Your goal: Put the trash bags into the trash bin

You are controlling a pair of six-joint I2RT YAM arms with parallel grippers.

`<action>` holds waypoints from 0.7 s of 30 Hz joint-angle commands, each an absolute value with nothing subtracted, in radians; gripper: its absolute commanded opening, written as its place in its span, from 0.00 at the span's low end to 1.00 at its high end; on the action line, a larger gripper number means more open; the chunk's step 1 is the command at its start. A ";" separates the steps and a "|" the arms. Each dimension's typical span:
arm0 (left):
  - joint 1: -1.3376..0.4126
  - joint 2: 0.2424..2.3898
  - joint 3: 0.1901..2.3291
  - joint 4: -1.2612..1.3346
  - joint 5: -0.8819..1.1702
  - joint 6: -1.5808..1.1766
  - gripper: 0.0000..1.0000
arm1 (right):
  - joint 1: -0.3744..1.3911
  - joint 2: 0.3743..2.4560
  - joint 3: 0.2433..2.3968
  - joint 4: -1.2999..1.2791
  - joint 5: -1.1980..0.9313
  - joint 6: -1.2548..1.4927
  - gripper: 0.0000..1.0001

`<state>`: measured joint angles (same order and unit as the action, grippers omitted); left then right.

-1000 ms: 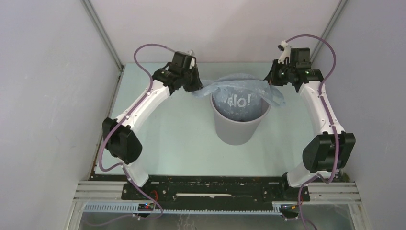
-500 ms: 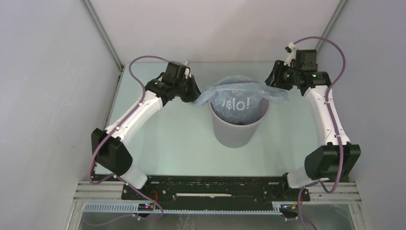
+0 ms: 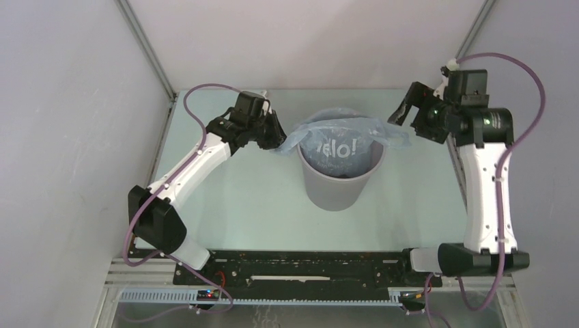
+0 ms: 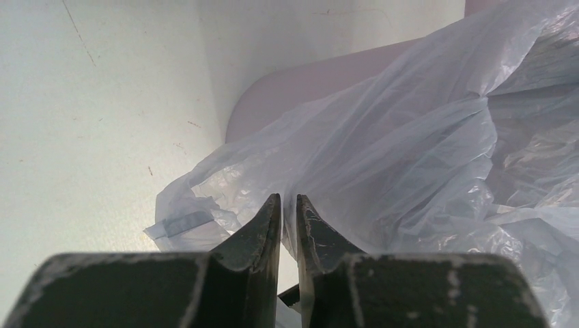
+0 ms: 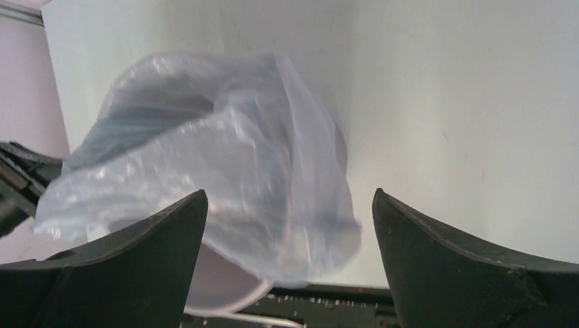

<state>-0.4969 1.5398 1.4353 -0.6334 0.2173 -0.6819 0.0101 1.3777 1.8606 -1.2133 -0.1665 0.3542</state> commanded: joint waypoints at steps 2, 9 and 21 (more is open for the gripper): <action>-0.495 1.501 1.431 -0.591 0.242 -0.693 0.18 | -0.028 1.216 1.761 -1.336 -0.167 0.523 1.00; -0.495 1.503 1.430 -0.591 0.247 -0.691 0.18 | -0.028 1.045 1.447 -1.114 -0.325 1.113 1.00; -0.495 1.501 1.431 -0.588 0.255 -0.686 0.17 | 0.128 1.011 1.391 -1.004 -0.209 1.408 0.95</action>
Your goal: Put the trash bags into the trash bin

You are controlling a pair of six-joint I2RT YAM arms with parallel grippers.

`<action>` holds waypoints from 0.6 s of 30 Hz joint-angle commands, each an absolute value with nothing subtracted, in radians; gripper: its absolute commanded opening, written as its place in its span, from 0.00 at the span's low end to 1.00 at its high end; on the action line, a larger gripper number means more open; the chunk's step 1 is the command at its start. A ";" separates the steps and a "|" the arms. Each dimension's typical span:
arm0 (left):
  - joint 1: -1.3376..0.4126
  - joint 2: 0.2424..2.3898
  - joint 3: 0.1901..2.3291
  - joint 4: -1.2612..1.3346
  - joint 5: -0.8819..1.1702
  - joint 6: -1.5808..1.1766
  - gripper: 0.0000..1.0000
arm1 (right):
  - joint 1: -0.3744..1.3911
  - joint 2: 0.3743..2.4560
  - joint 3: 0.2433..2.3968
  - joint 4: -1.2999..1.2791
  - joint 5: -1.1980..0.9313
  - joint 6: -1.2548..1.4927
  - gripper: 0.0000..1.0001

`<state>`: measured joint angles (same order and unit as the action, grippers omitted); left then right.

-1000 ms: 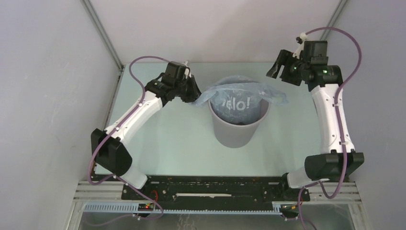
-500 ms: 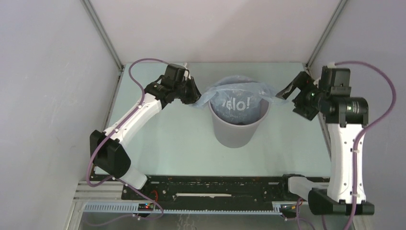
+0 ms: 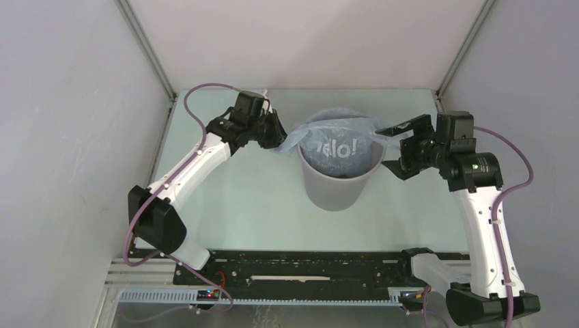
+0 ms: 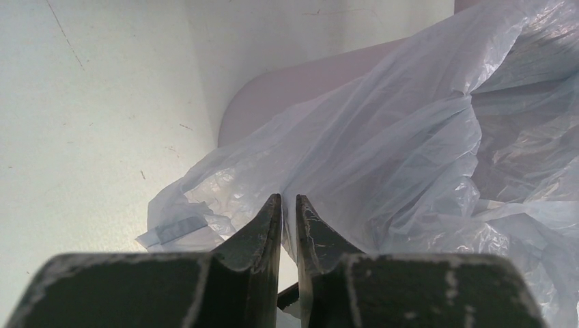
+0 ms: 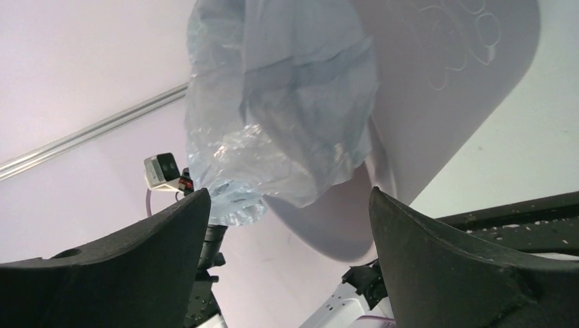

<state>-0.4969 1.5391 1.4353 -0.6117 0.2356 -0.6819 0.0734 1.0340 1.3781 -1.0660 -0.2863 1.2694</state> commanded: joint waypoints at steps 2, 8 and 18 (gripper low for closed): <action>-0.495 1.501 1.430 -0.586 0.255 -0.684 0.17 | 0.159 1.019 1.390 -1.009 -0.157 1.444 0.93; -0.495 1.499 1.421 -0.585 0.258 -0.680 0.17 | 0.180 1.042 1.389 -0.951 -0.047 1.512 0.58; -0.495 1.482 1.395 -0.580 0.258 -0.672 0.17 | 0.113 0.990 1.319 -1.014 -0.040 1.406 0.08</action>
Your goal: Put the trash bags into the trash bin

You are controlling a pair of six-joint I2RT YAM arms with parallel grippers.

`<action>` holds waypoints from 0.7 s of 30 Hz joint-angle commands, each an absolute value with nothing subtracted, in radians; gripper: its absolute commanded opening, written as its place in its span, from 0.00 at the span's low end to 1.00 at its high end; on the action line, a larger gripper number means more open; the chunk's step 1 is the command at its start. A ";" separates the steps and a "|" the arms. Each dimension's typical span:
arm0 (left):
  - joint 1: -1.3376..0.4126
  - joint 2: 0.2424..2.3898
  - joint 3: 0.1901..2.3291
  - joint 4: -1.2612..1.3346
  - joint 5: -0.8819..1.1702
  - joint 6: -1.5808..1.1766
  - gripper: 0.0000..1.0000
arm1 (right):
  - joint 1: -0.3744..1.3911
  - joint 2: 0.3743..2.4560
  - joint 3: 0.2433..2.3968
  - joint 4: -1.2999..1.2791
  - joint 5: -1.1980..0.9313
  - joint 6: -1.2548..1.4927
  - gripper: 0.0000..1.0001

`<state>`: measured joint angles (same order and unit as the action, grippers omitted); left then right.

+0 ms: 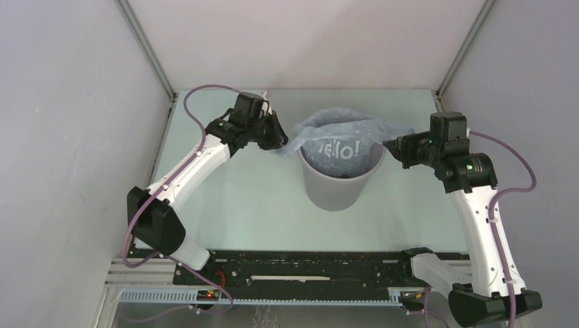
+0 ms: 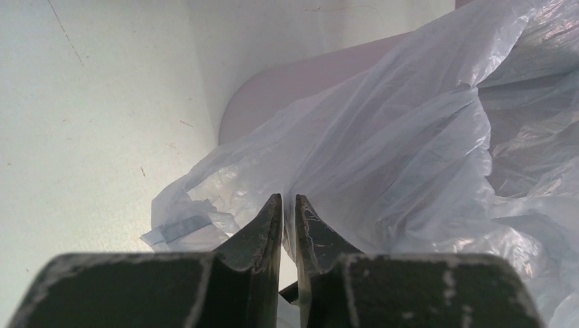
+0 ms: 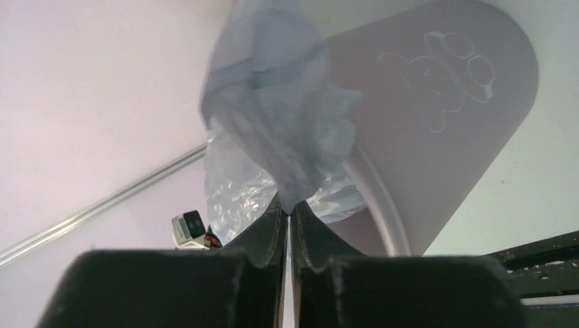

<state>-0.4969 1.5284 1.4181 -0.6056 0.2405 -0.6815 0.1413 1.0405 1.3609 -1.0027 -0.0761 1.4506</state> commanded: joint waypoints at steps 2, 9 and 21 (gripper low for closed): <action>-0.495 1.480 1.393 -0.579 0.260 -0.671 0.17 | 0.086 0.968 1.293 -1.011 -0.068 1.375 0.00; -0.495 1.481 1.386 -0.580 0.268 -0.664 0.16 | -0.014 0.915 1.234 -1.030 -0.236 1.155 0.00; -0.495 1.476 1.364 -0.580 0.273 -0.653 0.16 | -0.164 0.798 1.023 -0.965 -0.599 0.845 0.00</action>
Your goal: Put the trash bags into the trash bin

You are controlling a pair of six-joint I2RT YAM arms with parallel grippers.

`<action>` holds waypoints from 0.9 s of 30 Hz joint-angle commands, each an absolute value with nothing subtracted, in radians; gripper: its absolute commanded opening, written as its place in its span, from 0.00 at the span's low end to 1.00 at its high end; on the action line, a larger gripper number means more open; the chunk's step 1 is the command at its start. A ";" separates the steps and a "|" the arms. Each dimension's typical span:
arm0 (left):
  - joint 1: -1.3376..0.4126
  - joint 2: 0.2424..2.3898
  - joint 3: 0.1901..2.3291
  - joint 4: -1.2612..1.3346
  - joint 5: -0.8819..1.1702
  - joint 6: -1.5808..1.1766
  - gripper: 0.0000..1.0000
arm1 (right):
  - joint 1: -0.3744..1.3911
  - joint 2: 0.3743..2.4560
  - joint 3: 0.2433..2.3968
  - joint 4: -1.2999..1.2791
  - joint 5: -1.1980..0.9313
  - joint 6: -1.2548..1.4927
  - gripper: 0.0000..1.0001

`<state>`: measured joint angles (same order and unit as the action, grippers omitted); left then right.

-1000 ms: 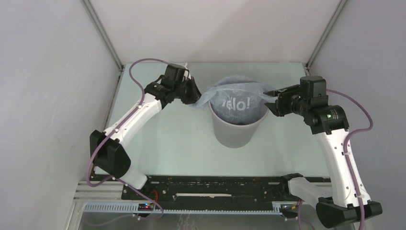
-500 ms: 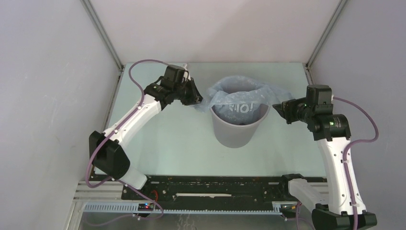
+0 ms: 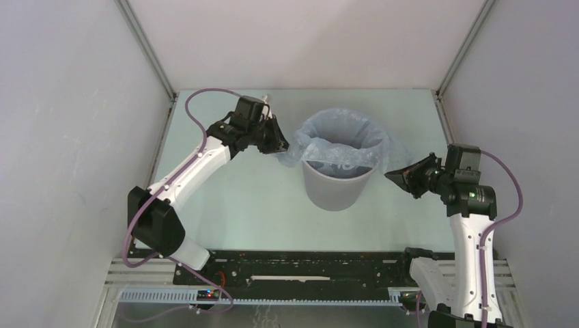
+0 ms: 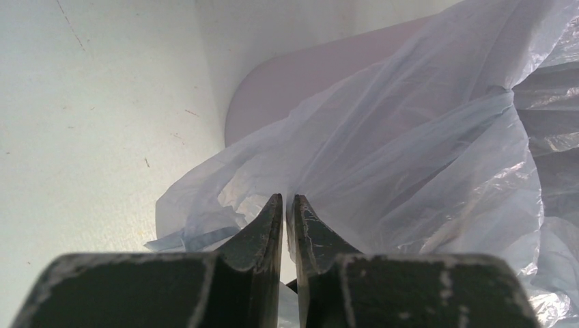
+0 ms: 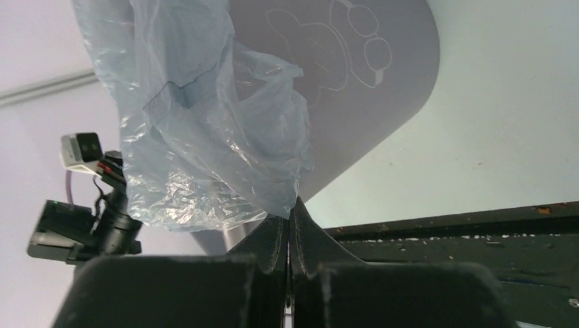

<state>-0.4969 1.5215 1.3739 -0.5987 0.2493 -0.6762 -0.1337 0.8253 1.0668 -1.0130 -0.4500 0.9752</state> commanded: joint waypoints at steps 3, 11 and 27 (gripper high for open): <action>-0.495 1.477 1.365 -0.580 0.273 -0.647 0.16 | -0.164 0.797 0.996 -0.905 -0.624 0.810 0.00; -0.495 1.487 1.363 -0.580 0.275 -0.637 0.16 | -0.167 0.884 0.978 -0.888 -0.583 0.668 0.00; -0.478 1.437 1.507 -0.640 0.198 -0.612 0.94 | -0.159 0.914 0.920 -0.820 -0.652 0.562 0.00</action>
<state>-0.4946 1.5204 1.3975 -0.6292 0.2356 -0.6193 -0.1631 0.9257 0.9188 -0.8646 -0.6193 0.6090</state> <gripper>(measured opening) 0.818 0.006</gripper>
